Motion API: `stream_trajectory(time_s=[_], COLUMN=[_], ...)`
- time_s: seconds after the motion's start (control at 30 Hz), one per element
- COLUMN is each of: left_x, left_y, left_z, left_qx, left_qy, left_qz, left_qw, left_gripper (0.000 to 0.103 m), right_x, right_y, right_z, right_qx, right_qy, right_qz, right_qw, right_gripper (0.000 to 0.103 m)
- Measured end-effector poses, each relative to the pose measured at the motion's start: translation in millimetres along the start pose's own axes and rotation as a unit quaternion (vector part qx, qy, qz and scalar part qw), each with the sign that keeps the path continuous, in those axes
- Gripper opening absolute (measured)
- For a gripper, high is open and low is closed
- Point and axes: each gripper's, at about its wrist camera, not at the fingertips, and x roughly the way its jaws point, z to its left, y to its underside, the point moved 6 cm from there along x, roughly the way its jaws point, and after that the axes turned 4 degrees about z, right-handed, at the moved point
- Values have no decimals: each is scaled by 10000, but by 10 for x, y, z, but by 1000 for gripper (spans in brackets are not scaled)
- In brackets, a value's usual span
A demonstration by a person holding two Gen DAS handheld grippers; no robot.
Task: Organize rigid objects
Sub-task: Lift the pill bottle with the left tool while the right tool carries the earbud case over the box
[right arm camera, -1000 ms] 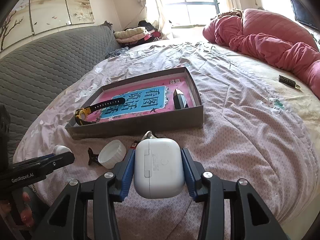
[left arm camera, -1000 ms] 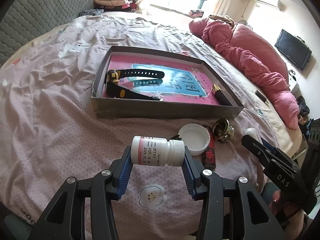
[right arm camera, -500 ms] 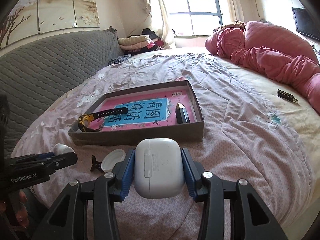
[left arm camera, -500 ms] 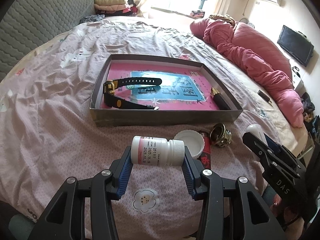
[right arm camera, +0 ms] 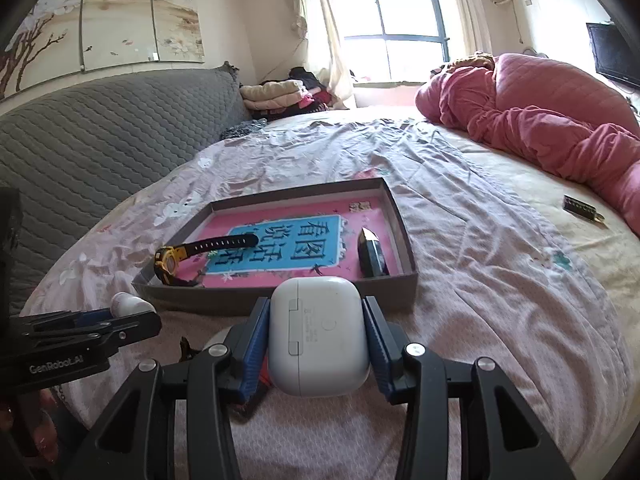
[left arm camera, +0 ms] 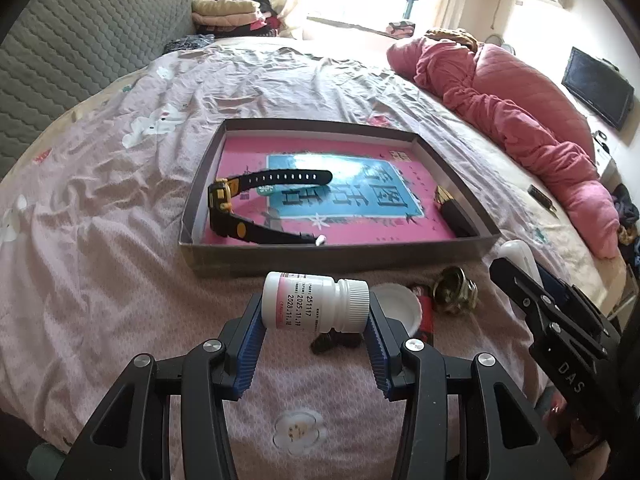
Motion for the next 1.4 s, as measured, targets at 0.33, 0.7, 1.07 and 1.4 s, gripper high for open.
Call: stream_trajectory(time_s=[0.33, 0.7, 1.07, 1.4], left_x=[179, 295, 359, 455], left_y=[-242, -476, -633, -710], left_z=[30, 70, 80, 96], left_qx=[-41, 29, 56, 121], left_qy=[-145, -335, -428, -508], left_qz=[-43, -66, -28, 34], left_qw=[9999, 9994, 9991, 9986], left_gripper=[48, 48, 48, 48], right_x=[257, 451, 552, 656], right_y=[-174, -383, -460, -490], right_z=[-70, -37, 14, 19], right_qx=[129, 148, 47, -26], right_qy=[-66, -173, -250, -290], right_qz=[-55, -119, -74, -18], right_qw=[9999, 9997, 9996, 9996], right_gripper=[45, 45, 45, 45])
